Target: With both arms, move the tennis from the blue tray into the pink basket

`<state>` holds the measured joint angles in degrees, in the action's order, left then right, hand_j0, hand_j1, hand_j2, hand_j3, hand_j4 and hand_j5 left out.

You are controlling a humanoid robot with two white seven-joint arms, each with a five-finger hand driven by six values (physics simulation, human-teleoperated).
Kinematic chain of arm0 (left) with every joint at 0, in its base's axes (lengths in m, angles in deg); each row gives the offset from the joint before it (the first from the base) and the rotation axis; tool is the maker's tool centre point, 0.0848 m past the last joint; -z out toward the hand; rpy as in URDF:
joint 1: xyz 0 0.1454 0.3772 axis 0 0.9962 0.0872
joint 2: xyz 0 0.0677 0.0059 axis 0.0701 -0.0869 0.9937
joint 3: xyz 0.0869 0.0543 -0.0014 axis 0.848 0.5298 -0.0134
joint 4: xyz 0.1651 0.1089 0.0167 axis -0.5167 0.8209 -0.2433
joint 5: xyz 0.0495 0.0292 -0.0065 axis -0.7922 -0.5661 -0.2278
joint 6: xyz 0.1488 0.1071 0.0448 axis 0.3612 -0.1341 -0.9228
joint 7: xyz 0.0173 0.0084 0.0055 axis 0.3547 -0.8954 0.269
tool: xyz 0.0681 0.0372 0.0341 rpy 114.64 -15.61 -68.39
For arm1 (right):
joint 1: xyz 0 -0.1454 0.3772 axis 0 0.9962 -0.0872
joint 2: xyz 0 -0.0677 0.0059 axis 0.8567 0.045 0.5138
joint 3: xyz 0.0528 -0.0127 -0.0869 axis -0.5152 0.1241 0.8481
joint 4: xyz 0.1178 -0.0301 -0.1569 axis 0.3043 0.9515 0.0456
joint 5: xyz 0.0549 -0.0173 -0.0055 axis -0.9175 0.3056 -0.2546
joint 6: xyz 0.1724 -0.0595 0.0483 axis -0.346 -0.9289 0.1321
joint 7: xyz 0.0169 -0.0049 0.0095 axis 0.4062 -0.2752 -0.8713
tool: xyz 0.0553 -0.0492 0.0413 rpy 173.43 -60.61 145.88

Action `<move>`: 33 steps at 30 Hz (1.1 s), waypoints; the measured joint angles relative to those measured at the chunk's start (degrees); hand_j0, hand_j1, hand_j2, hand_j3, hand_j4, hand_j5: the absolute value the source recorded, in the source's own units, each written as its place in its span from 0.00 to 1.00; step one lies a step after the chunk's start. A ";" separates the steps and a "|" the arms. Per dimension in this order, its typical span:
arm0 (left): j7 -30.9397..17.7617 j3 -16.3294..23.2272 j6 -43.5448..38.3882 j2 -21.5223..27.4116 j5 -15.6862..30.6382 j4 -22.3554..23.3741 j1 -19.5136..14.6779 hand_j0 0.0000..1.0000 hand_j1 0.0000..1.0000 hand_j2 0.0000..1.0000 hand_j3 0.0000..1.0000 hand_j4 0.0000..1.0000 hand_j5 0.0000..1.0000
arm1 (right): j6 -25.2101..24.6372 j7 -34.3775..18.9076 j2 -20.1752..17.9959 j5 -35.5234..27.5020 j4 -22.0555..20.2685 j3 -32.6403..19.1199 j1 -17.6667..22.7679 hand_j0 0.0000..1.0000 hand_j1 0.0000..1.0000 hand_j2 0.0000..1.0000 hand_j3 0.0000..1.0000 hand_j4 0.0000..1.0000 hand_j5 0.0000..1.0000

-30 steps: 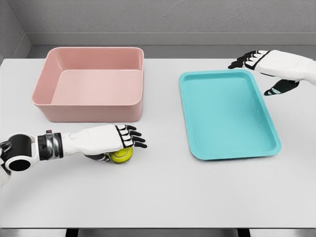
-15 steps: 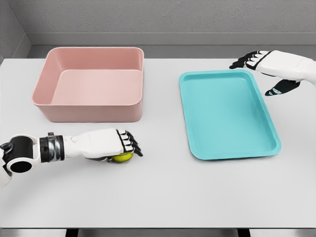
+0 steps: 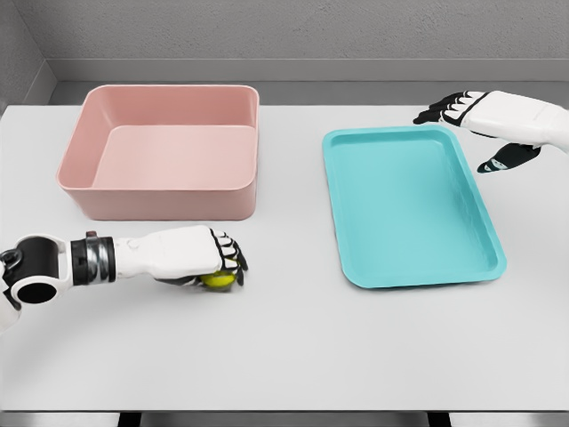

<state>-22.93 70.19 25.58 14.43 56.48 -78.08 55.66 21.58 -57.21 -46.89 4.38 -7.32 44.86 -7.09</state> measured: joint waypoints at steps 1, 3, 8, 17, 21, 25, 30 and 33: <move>0.00 -0.02 0.00 0.00 0.11 -0.03 -0.35 0.57 0.57 0.57 0.57 0.57 0.57 | 0.00 0.00 -0.04 -0.02 -0.02 0.00 0.00 1.00 1.00 1.00 1.00 1.00 1.00; -0.03 -0.05 0.02 0.00 0.29 -0.15 -0.70 0.57 0.57 0.57 0.57 0.57 0.57 | 0.00 0.00 -0.14 -0.09 -0.03 0.00 0.00 1.00 1.00 1.00 1.00 1.00 1.00; -0.02 -0.12 0.01 0.00 1.25 -0.44 -1.93 0.57 0.57 0.57 0.57 0.57 0.57 | 0.00 0.00 -0.20 -0.16 -0.05 0.00 0.00 1.00 1.00 1.00 1.00 1.00 1.00; 0.01 -0.20 0.02 -0.02 2.49 -0.44 -4.57 0.57 0.57 0.57 0.57 0.57 0.57 | 0.00 0.00 -0.22 -0.18 -0.03 0.00 0.00 1.00 1.00 1.00 1.00 1.00 1.00; 0.02 -0.29 0.03 -0.24 3.17 -0.43 -5.80 0.57 0.57 0.57 0.57 0.57 0.57 | 0.01 0.00 -0.26 -0.17 -0.06 0.00 0.35 1.00 1.00 1.00 1.00 1.00 1.00; 0.05 -0.31 0.02 -0.30 4.14 -0.48 -7.12 0.57 0.57 0.57 0.57 0.57 0.57 | 0.00 0.00 -0.29 -0.17 -0.07 0.00 0.62 1.00 1.00 1.00 1.00 1.00 1.00; 0.04 -0.38 0.03 -0.28 5.20 -0.18 -9.14 0.57 0.57 0.57 0.57 0.57 0.57 | 0.00 0.00 -0.30 -0.18 -0.06 0.00 0.70 1.00 1.00 1.00 1.00 1.00 1.00; 0.05 -0.41 0.02 -0.27 5.79 0.22 -10.46 0.57 0.57 0.57 0.57 0.57 0.57 | 0.00 0.00 -0.49 -0.18 -0.06 0.00 0.70 1.00 1.00 1.00 1.00 1.00 1.00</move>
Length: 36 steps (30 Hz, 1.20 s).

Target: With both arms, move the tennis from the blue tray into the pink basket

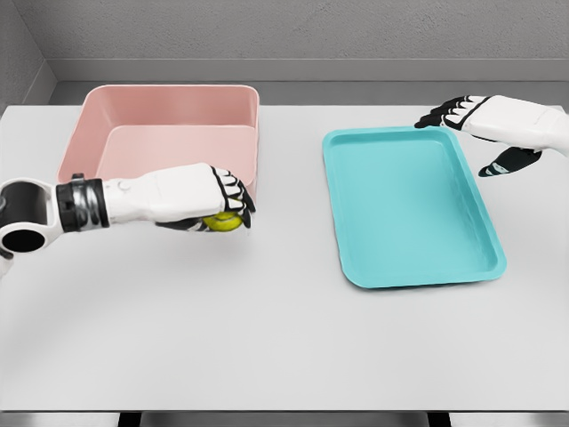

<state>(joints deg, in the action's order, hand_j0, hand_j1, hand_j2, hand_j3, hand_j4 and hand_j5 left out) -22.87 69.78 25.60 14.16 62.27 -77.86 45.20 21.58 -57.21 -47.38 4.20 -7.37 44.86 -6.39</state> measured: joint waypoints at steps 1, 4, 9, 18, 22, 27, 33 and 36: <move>0.00 -0.02 0.00 -0.01 0.11 0.33 -0.35 0.57 0.57 0.57 0.57 0.57 0.57 | 0.00 0.00 -0.07 0.00 0.00 0.01 0.09 1.00 1.00 1.00 1.00 1.00 1.00; 0.00 0.00 0.00 -0.06 0.26 1.76 -1.49 0.57 0.57 0.57 0.57 0.57 0.57 | 0.00 0.00 -0.18 0.00 -0.02 0.02 0.18 1.00 1.00 1.00 1.00 1.00 1.00; 0.00 0.01 0.00 -1.15 0.27 4.83 -3.34 0.57 0.57 0.57 0.57 0.57 0.57 | 0.00 0.00 -0.23 0.00 -0.04 0.05 0.18 1.00 1.00 1.00 1.00 1.00 1.00; -0.02 0.06 0.00 -4.75 0.20 12.54 -6.77 0.57 0.57 0.57 0.57 0.57 0.57 | 0.00 0.00 -0.17 0.00 -0.04 0.08 0.18 1.00 1.00 1.00 1.00 1.00 1.00; -0.03 0.04 0.00 -6.62 0.20 16.34 -8.79 0.57 0.57 0.57 0.57 0.57 0.57 | 0.00 0.00 -0.16 0.00 -0.01 0.08 0.18 1.00 1.00 1.00 1.00 1.00 1.00; -0.04 -0.04 0.01 -8.74 0.21 21.72 -10.55 0.57 0.57 0.57 0.57 0.57 0.57 | 0.00 0.00 -0.12 0.00 0.13 0.09 0.18 1.00 1.00 1.00 1.00 1.00 1.00; -0.10 -0.55 0.02 -11.71 0.15 29.90 -12.92 0.59 0.59 0.59 0.59 0.59 0.59 | 0.00 0.00 -0.08 0.00 0.17 0.09 0.18 1.00 1.00 1.00 1.00 1.00 1.00; -0.11 -1.13 0.04 -12.82 0.00 33.47 -13.10 0.68 0.68 0.68 0.68 0.68 0.68 | 0.00 0.00 -0.07 0.00 0.36 0.09 0.18 1.00 1.00 1.00 1.00 1.00 1.00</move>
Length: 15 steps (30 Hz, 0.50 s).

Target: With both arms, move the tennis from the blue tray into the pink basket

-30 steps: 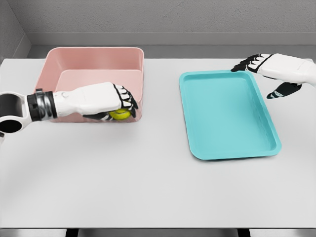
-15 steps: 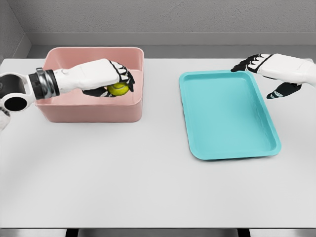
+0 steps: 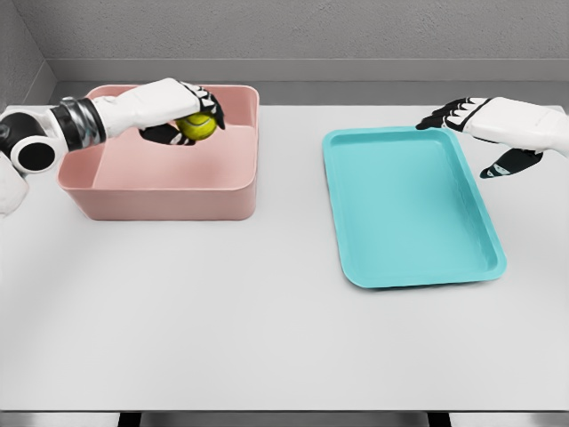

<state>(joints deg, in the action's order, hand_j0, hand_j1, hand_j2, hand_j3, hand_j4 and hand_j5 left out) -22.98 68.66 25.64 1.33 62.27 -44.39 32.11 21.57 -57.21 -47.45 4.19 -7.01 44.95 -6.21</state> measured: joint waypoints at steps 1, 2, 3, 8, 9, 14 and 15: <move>0.03 -0.17 -0.01 -0.31 0.03 0.83 -0.09 0.99 0.99 0.99 0.99 0.99 0.99 | 0.00 0.00 0.00 0.00 0.07 0.01 0.00 1.00 1.00 1.00 1.00 1.00 1.00; 0.12 -0.31 -0.01 -0.63 0.09 1.42 0.00 1.00 1.00 1.00 1.00 1.00 1.00 | 0.00 0.00 0.00 0.00 0.12 0.03 0.00 1.00 1.00 1.00 1.00 1.00 1.00; 0.20 -0.40 -0.02 -0.87 0.15 1.83 0.00 1.00 1.00 1.00 1.00 1.00 1.00 | 0.00 0.00 0.00 0.00 0.16 0.04 0.00 1.00 1.00 1.00 1.00 1.00 1.00; 0.40 -1.76 -0.03 -1.45 0.31 2.69 -0.18 1.00 1.00 1.00 1.00 1.00 1.00 | 0.00 0.00 0.00 0.01 0.23 0.07 0.18 1.00 1.00 1.00 1.00 1.00 1.00; 0.41 -2.15 -0.03 -1.48 0.34 2.74 -0.44 1.00 1.00 1.00 1.00 1.00 1.00 | 0.00 0.00 0.00 0.00 0.24 0.07 0.18 1.00 1.00 1.00 1.00 1.00 1.00; 0.44 -3.14 -0.03 -0.64 0.99 2.83 0.44 1.00 1.00 1.00 1.00 1.00 1.00 | 0.00 0.00 0.00 0.01 0.23 0.08 0.18 1.00 1.00 1.00 1.00 1.00 1.00; 0.44 -3.26 -0.03 0.15 1.43 2.77 0.61 1.00 1.00 1.00 1.00 1.00 1.00 | 0.00 0.00 0.00 0.00 0.24 0.09 0.18 1.00 1.00 1.00 1.00 1.00 1.00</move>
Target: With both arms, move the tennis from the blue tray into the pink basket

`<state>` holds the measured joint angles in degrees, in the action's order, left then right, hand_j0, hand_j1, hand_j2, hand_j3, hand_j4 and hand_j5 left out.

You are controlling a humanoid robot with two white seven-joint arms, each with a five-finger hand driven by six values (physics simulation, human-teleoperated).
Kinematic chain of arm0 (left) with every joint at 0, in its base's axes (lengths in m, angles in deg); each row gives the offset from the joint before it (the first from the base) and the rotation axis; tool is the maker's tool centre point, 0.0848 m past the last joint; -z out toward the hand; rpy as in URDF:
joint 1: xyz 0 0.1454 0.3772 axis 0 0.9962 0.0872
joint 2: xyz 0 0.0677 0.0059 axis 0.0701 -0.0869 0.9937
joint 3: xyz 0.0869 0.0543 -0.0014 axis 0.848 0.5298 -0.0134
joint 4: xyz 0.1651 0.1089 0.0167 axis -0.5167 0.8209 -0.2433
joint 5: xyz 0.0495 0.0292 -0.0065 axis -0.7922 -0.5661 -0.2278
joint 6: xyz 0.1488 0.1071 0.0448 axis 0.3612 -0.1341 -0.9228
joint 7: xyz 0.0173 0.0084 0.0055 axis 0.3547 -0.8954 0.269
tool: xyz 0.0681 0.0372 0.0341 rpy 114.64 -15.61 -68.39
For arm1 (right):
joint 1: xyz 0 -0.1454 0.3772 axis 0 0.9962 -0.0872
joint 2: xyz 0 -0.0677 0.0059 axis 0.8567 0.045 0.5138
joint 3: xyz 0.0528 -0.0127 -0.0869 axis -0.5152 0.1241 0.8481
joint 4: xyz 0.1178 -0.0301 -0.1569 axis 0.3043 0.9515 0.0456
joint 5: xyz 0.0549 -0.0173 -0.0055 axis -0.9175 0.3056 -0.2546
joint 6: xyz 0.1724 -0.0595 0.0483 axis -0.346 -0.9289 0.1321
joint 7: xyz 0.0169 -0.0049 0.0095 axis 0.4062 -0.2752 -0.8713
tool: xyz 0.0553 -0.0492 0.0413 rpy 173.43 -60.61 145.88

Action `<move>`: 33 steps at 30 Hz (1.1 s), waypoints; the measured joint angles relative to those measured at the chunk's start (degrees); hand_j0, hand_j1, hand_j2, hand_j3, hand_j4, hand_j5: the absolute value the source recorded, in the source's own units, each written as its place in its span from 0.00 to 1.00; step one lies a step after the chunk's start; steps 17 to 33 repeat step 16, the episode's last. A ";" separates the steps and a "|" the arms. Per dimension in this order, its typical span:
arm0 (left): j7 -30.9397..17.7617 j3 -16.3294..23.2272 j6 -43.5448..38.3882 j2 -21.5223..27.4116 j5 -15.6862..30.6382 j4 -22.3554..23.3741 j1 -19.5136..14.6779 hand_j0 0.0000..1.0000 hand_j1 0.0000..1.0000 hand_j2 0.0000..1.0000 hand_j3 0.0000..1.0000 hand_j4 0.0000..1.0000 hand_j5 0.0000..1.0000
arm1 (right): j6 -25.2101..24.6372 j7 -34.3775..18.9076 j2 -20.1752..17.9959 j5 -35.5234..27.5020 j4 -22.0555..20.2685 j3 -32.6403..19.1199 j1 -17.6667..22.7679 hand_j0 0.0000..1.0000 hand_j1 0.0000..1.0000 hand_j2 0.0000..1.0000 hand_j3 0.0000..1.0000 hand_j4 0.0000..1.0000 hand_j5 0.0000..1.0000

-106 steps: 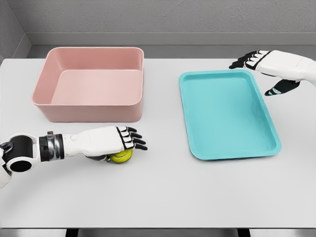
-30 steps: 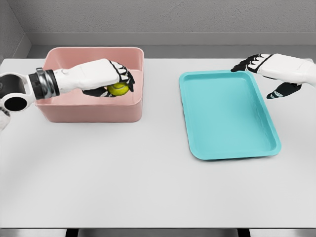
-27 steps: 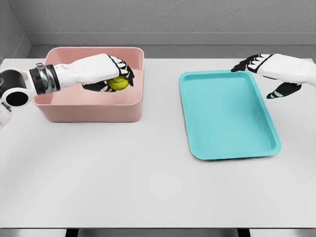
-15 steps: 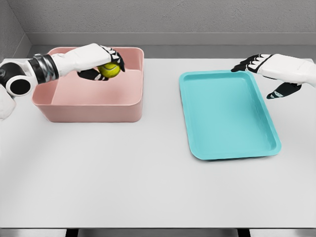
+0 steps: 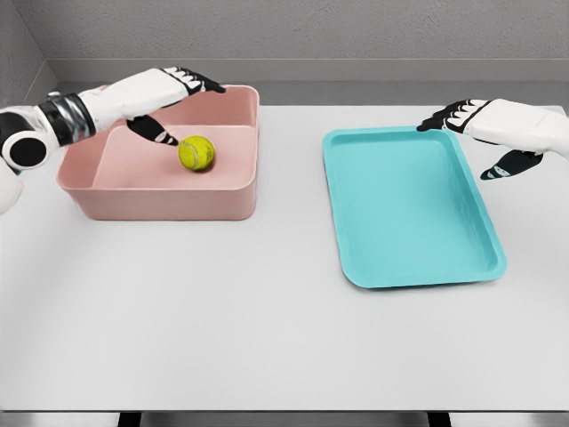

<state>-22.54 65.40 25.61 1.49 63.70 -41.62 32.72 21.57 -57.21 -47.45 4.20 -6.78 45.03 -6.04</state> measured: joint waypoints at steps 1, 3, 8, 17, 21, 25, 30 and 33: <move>0.00 -0.08 0.00 0.86 0.63 -0.06 0.09 1.00 1.00 1.00 1.00 1.00 1.00 | 0.00 0.00 0.00 0.00 0.01 0.00 0.00 1.00 1.00 1.00 1.00 1.00 1.00; 0.00 -0.22 0.00 2.98 1.98 -0.27 0.97 1.00 1.00 1.00 1.00 1.00 1.00 | 0.00 0.00 0.00 0.00 0.01 0.00 0.09 1.00 1.00 1.00 1.00 1.00 1.00; 0.01 -0.87 -0.01 9.52 4.15 -0.70 3.43 1.00 1.00 1.00 1.00 1.00 1.00 | 0.01 0.00 -0.06 0.02 0.01 -0.06 0.09 1.00 1.00 1.00 1.00 1.00 1.00; 0.01 -2.29 -0.01 16.61 7.25 -3.85 4.83 1.00 1.00 1.00 1.00 1.00 1.00 | 0.00 0.00 -0.16 0.00 -0.04 -0.08 0.09 1.00 1.00 1.00 1.00 1.00 1.00; 0.01 -2.29 -0.01 16.61 7.25 -3.85 4.83 1.00 1.00 1.00 1.00 1.00 1.00 | 0.00 0.00 -0.16 0.00 -0.04 -0.08 0.09 1.00 1.00 1.00 1.00 1.00 1.00; 0.01 -2.29 -0.01 16.61 7.25 -3.85 4.83 1.00 1.00 1.00 1.00 1.00 1.00 | 0.00 0.00 -0.16 0.00 -0.04 -0.08 0.09 1.00 1.00 1.00 1.00 1.00 1.00; 0.01 -2.29 -0.01 16.61 7.25 -3.85 4.83 1.00 1.00 1.00 1.00 1.00 1.00 | 0.00 0.00 -0.16 0.00 -0.04 -0.08 0.09 1.00 1.00 1.00 1.00 1.00 1.00; 0.01 -2.29 -0.01 16.61 7.25 -3.85 4.83 1.00 1.00 1.00 1.00 1.00 1.00 | 0.00 0.00 -0.16 0.00 -0.04 -0.08 0.09 1.00 1.00 1.00 1.00 1.00 1.00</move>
